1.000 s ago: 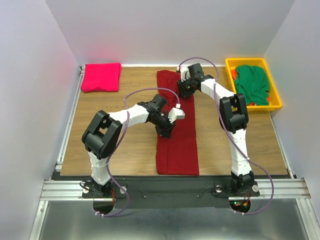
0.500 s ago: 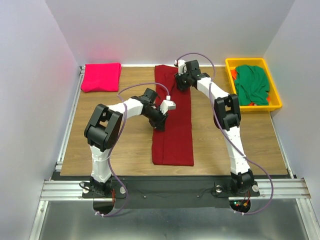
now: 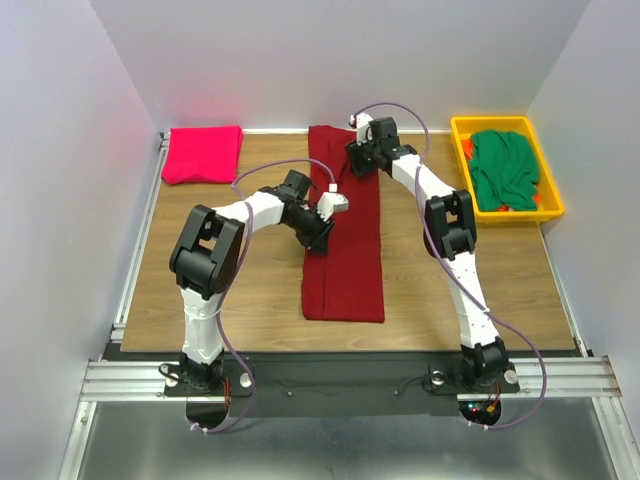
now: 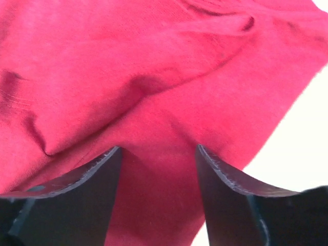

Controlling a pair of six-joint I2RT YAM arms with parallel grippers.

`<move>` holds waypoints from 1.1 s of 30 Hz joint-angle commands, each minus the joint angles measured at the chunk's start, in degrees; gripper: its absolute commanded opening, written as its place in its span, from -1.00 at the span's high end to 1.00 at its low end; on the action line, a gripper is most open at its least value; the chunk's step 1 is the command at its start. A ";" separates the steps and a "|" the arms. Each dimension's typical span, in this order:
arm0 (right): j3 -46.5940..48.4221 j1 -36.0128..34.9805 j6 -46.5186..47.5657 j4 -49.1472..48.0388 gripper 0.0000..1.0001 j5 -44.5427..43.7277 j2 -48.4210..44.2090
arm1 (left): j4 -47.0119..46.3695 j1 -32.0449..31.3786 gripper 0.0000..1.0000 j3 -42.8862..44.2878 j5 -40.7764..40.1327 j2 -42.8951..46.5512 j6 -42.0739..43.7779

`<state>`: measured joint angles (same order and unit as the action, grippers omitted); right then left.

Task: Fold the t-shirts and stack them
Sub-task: Fold the tshirt

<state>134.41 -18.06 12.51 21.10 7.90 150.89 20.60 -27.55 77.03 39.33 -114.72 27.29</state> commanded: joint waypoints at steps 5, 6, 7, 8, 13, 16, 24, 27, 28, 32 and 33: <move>-7.66 -0.13 0.40 -2.30 -0.91 8.00 -20.52 | -0.38 3.73 0.08 -1.00 -1.45 21.17 4.43; -8.98 -0.13 1.02 -2.21 -0.99 9.14 -22.72 | -0.73 3.99 0.03 -1.18 -1.54 23.55 5.05; -10.73 -0.13 1.89 -2.29 -1.00 10.11 -25.44 | -0.82 4.08 -0.05 -1.19 -1.80 28.10 5.66; -12.66 -0.13 2.68 -2.29 -1.00 12.20 -30.34 | -0.82 4.26 -0.07 -1.01 -2.76 30.23 6.98; -28.04 -0.13 5.85 -1.95 -1.00 17.57 -48.62 | -5.63 4.26 -0.97 -4.94 -3.82 44.19 7.17; -41.30 -0.22 10.87 -1.59 -1.00 22.77 -57.34 | -11.01 4.08 -0.97 -11.28 -4.88 51.42 6.81; -71.02 -5.66 20.79 6.66 -0.79 24.97 -81.52 | 9.18 2.42 -0.78 -23.50 2.67 58.91 29.47; -80.95 -10.57 23.07 7.72 -0.68 22.60 -87.86 | 16.13 0.31 -0.62 -29.38 5.49 58.03 38.43; -83.49 -11.81 24.13 7.73 -0.58 21.99 -89.35 | 16.83 -0.91 -0.52 -30.88 5.49 57.59 40.02; -92.82 -17.43 30.46 4.84 -0.42 18.82 -92.88 | 10.62 -8.47 -0.33 -40.09 0.85 56.89 42.41; -94.23 -18.05 31.77 3.87 -0.39 18.03 -92.97 | 8.86 -11.01 -0.32 -41.16 -0.04 56.80 41.80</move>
<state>42.63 -33.58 37.63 28.58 28.99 60.45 31.64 -32.99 40.21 40.21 -58.17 63.96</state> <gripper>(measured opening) 0.712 0.668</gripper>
